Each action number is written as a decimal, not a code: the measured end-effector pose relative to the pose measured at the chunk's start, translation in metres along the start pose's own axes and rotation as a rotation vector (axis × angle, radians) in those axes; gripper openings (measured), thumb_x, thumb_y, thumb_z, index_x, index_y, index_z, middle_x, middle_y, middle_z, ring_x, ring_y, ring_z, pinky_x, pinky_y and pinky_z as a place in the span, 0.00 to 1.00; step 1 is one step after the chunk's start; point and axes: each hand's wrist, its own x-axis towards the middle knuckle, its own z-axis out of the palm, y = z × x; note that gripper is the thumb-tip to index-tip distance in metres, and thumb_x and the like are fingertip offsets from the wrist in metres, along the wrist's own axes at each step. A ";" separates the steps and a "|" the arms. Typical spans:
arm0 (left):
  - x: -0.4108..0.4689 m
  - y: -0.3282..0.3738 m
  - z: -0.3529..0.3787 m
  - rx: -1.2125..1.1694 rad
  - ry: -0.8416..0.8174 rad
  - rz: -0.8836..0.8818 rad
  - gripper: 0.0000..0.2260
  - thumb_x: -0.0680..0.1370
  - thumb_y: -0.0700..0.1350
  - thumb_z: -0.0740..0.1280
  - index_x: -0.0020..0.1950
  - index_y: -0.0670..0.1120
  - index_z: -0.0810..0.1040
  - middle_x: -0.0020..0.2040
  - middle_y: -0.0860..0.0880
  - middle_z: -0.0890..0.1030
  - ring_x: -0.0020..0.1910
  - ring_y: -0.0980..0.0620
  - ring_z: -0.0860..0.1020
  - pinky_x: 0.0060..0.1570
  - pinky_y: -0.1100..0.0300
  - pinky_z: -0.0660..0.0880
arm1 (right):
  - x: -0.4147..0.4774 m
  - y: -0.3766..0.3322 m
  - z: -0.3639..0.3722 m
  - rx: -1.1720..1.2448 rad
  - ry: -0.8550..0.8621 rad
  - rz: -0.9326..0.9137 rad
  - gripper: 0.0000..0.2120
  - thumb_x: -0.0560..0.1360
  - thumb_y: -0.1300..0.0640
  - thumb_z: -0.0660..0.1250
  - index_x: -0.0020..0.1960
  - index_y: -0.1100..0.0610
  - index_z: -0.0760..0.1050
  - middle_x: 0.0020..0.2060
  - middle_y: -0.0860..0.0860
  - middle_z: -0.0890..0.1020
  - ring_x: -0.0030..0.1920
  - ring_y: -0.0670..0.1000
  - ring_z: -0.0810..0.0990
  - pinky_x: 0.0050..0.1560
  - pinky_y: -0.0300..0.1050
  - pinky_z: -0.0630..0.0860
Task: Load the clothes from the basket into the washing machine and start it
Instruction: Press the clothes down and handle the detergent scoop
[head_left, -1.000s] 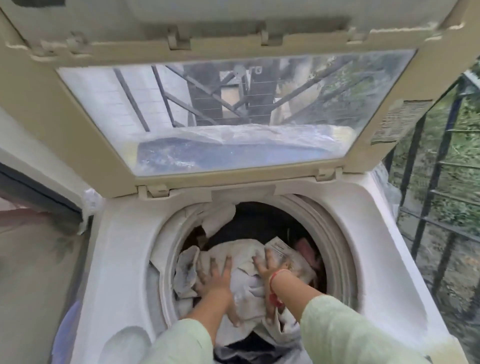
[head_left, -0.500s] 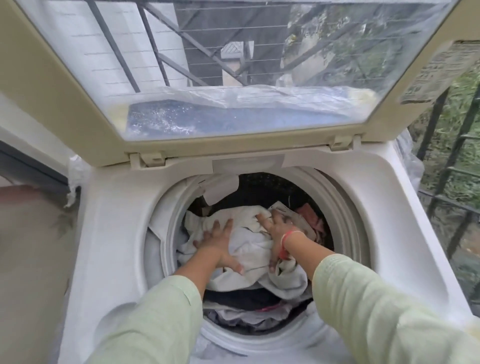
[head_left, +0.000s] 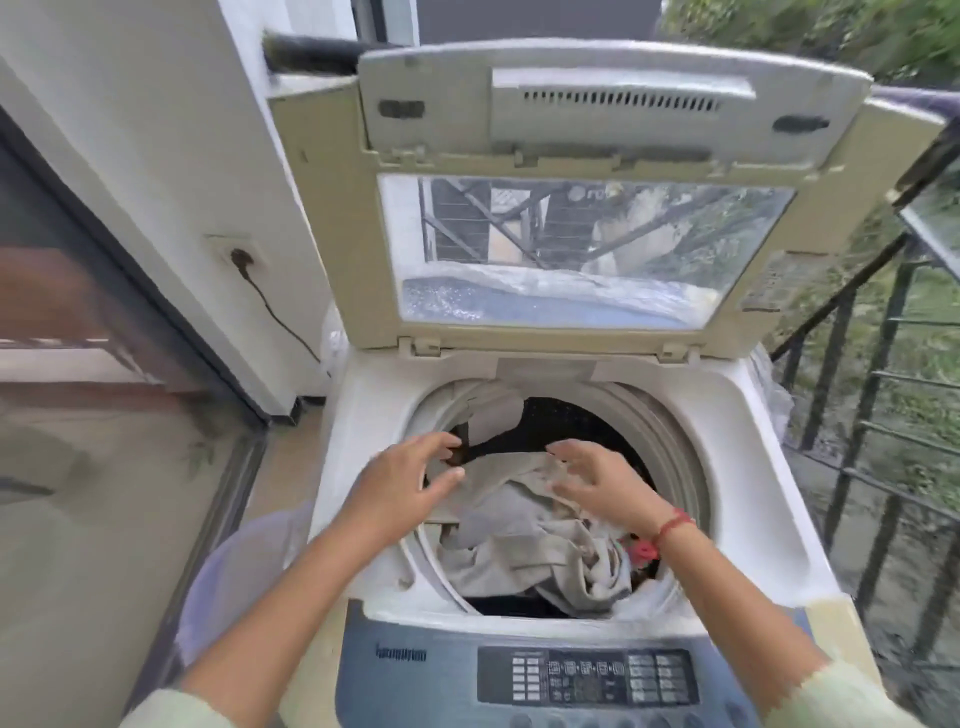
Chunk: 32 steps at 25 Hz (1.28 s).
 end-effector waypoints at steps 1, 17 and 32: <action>-0.017 -0.004 -0.016 -0.045 0.120 0.009 0.16 0.74 0.58 0.62 0.59 0.56 0.75 0.54 0.60 0.79 0.55 0.59 0.77 0.53 0.59 0.73 | -0.013 -0.008 0.000 0.089 0.147 -0.069 0.18 0.74 0.53 0.69 0.62 0.49 0.73 0.56 0.48 0.78 0.56 0.46 0.78 0.49 0.36 0.78; -0.118 -0.033 -0.011 -0.288 0.613 -0.102 0.03 0.75 0.49 0.65 0.46 0.57 0.78 0.49 0.67 0.79 0.48 0.67 0.77 0.47 0.76 0.70 | -0.058 -0.043 0.059 0.411 0.446 -0.159 0.06 0.76 0.62 0.65 0.47 0.54 0.80 0.43 0.46 0.83 0.44 0.39 0.80 0.44 0.36 0.75; -0.201 -0.128 -0.098 -0.408 1.061 -0.454 0.05 0.77 0.44 0.64 0.49 0.48 0.79 0.44 0.50 0.83 0.43 0.63 0.78 0.46 0.73 0.71 | -0.048 -0.180 0.133 0.525 0.069 -0.403 0.06 0.75 0.62 0.67 0.50 0.55 0.80 0.45 0.50 0.84 0.50 0.49 0.82 0.53 0.42 0.77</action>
